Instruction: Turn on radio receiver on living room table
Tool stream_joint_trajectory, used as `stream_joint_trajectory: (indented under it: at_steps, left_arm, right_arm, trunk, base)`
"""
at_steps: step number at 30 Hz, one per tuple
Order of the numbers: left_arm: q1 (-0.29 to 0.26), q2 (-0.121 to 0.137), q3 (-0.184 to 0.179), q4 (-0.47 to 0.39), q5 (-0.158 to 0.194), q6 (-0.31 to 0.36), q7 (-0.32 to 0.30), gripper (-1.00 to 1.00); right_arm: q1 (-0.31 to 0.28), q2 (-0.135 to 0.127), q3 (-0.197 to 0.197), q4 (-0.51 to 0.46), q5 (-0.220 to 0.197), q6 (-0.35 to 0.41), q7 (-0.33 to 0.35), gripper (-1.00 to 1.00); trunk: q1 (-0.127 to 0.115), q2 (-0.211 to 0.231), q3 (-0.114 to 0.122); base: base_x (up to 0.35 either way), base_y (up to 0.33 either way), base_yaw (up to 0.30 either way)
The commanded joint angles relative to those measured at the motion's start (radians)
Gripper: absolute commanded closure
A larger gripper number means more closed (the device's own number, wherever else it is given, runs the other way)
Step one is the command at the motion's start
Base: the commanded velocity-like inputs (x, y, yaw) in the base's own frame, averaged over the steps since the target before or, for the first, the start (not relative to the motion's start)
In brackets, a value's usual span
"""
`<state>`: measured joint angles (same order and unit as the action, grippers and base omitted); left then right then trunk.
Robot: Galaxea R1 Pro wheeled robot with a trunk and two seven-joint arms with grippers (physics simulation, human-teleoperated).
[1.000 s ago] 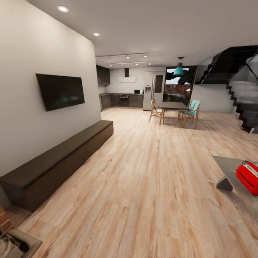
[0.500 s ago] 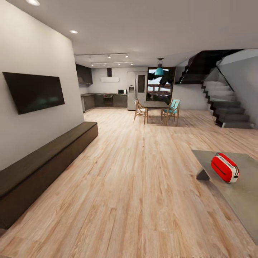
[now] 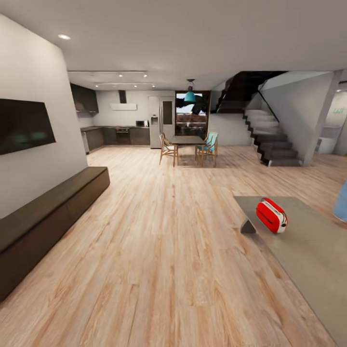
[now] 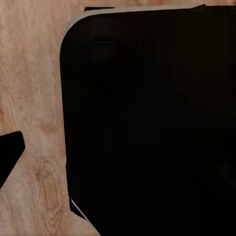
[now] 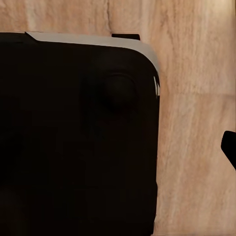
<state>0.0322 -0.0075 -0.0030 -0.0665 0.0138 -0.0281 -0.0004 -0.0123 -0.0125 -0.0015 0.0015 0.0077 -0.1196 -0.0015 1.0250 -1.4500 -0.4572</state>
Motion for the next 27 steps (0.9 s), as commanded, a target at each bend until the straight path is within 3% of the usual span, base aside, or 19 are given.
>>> stream_joint_trajectory:
  at_steps: [1,14,20,27]
  left_arm:
    - [0.0,0.0,0.0,-0.003,0.0,0.0,0.0,-1.0]
    - [0.0,0.0,-0.001,-0.013,-0.001,0.0,-0.002,-1.0]
    - [0.0,0.001,-0.001,-0.012,0.0,0.001,-0.001,-1.0]
    - [0.0,0.001,-0.002,-0.012,0.004,0.011,0.007,-1.0]
  right_arm:
    - [0.0,0.0,0.0,0.0,0.0,0.0,0.0,-1.0]
    - [0.0,0.001,0.0,0.0,-0.001,0.0,0.0,-1.0]
    - [0.0,0.002,0.0,0.0,-0.004,0.002,0.0,-1.0]
    - [0.0,0.001,0.001,0.0,-0.004,0.006,-0.001,-1.0]
  trunk:
    - [0.0,0.0,0.0]
    - [0.0,0.0,0.0]
    - [0.0,0.0,0.0]
    - [0.0,0.0,0.0]
  base:
    - [0.0,0.0,-0.3]
    - [0.0,0.0,-0.279]
    - [0.057,0.0,-0.036]
    - [0.266,0.0,-0.005]
